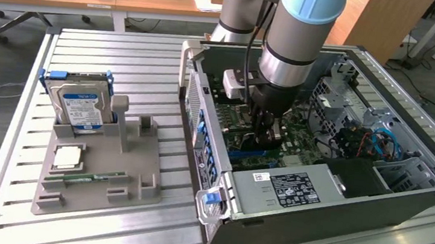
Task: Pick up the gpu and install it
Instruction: 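Insert the gpu into the slot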
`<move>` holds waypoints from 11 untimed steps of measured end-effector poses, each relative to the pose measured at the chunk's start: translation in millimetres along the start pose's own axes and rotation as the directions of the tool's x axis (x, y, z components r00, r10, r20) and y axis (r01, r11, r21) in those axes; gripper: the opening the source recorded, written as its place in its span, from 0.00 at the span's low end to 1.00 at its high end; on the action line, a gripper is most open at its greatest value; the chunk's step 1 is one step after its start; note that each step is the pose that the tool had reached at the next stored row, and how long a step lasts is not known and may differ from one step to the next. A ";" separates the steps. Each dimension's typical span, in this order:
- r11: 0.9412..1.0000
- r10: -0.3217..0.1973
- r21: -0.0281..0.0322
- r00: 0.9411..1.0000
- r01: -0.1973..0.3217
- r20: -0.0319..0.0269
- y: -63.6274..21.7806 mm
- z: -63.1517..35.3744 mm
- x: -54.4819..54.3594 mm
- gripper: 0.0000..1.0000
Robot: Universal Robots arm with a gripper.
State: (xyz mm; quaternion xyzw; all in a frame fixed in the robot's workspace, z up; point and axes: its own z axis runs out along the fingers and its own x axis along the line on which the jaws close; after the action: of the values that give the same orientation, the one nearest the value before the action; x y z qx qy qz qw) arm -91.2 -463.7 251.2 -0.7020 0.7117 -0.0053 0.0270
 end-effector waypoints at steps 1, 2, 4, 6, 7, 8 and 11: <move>1.000 0.000 0.000 1.000 0.000 0.000 0.0 0.0 0.0 0.26; 1.000 0.000 0.000 1.000 0.000 0.000 0.0 0.0 0.0 0.26; 1.000 0.002 0.000 1.000 -0.002 0.000 -0.1 0.1 0.0 0.26; 1.000 0.006 0.000 1.000 -0.006 0.000 -0.1 0.1 0.0 0.26; 1.000 0.008 0.000 1.000 -0.008 0.000 -0.2 0.1 0.0 0.26; 1.000 0.008 0.000 1.000 -0.008 0.000 -0.2 0.1 0.0 0.26; 1.000 0.008 0.000 1.000 -0.008 0.000 -0.3 0.2 0.0 0.26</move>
State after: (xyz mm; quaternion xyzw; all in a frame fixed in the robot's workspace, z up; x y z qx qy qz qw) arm -90.9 -463.7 251.0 -0.6991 0.7145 -0.0054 0.0270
